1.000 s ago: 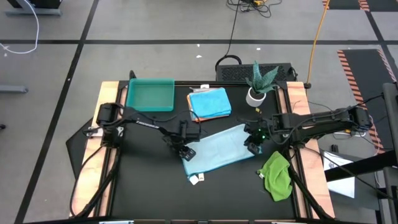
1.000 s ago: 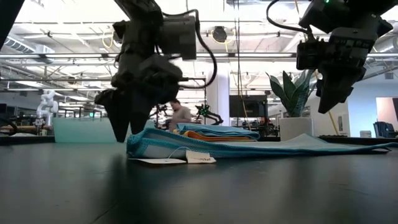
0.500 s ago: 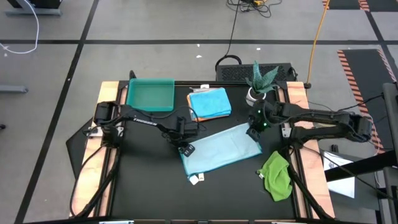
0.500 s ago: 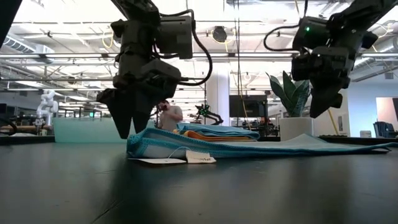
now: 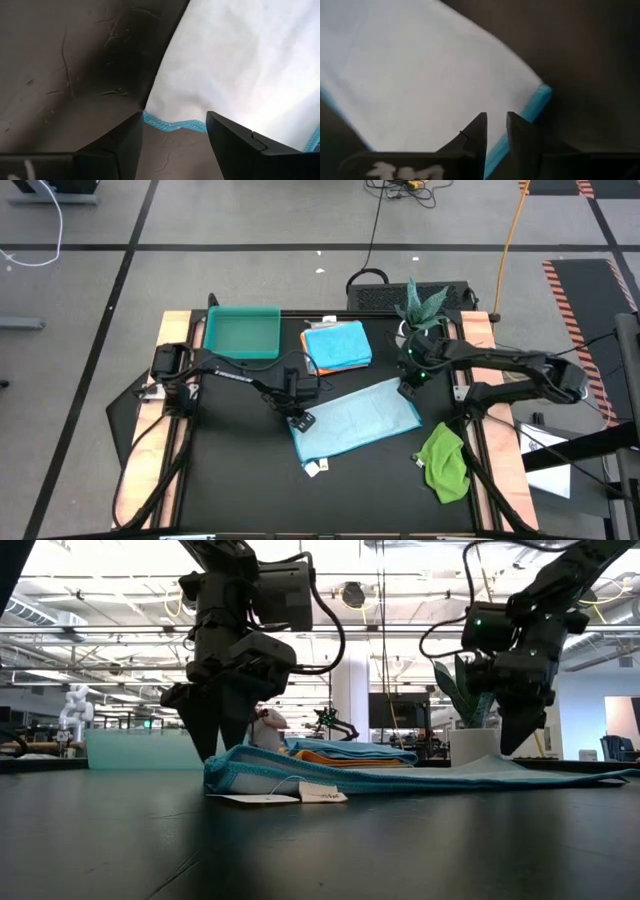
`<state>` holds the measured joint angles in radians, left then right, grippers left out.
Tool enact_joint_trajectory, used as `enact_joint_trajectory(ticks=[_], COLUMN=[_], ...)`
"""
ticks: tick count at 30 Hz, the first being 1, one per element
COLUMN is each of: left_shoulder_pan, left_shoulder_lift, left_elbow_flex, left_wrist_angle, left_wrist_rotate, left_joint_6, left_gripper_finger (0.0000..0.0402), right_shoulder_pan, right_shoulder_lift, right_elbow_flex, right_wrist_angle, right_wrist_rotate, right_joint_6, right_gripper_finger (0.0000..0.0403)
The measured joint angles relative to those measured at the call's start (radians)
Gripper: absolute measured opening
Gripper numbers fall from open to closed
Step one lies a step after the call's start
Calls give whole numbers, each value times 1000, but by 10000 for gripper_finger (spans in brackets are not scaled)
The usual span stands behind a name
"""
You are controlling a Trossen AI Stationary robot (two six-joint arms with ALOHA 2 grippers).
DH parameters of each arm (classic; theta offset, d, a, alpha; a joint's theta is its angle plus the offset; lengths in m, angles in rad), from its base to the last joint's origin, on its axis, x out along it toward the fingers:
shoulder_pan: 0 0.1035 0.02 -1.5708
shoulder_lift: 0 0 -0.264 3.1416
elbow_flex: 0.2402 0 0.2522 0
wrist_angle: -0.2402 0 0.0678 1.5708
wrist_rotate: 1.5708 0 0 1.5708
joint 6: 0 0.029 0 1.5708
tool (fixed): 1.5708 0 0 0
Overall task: Fold microfiber towels
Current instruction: Fold the light blue microfiber towel
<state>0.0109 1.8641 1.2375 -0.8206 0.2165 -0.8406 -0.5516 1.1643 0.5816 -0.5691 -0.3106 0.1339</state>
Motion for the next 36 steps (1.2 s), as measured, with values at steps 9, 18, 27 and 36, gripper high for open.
enact_joint_trajectory(ticks=[9,18,27,36], left_shoulder_pan=[0,0,0,0], left_shoulder_lift=[0,0,0,0], left_elbow_flex=[0,-1,-1,-1], left_wrist_angle=[4,3,4,4], left_wrist_rotate=[-3,-7,0,1], left_joint_6=[-3,-4,-14,-25], left_gripper_finger=[218,218,218,218], right_shoulder_pan=[-67,-78,-78,-78], right_shoulder_lift=[1,71,184,194], right_elbow_flex=[37,11,11,12], right_wrist_angle=[-6,37,168,131], right_wrist_rotate=[26,22,18,24], right_joint_6=[-45,-67,-71,-76], right_gripper_finger=[102,132,131,52])
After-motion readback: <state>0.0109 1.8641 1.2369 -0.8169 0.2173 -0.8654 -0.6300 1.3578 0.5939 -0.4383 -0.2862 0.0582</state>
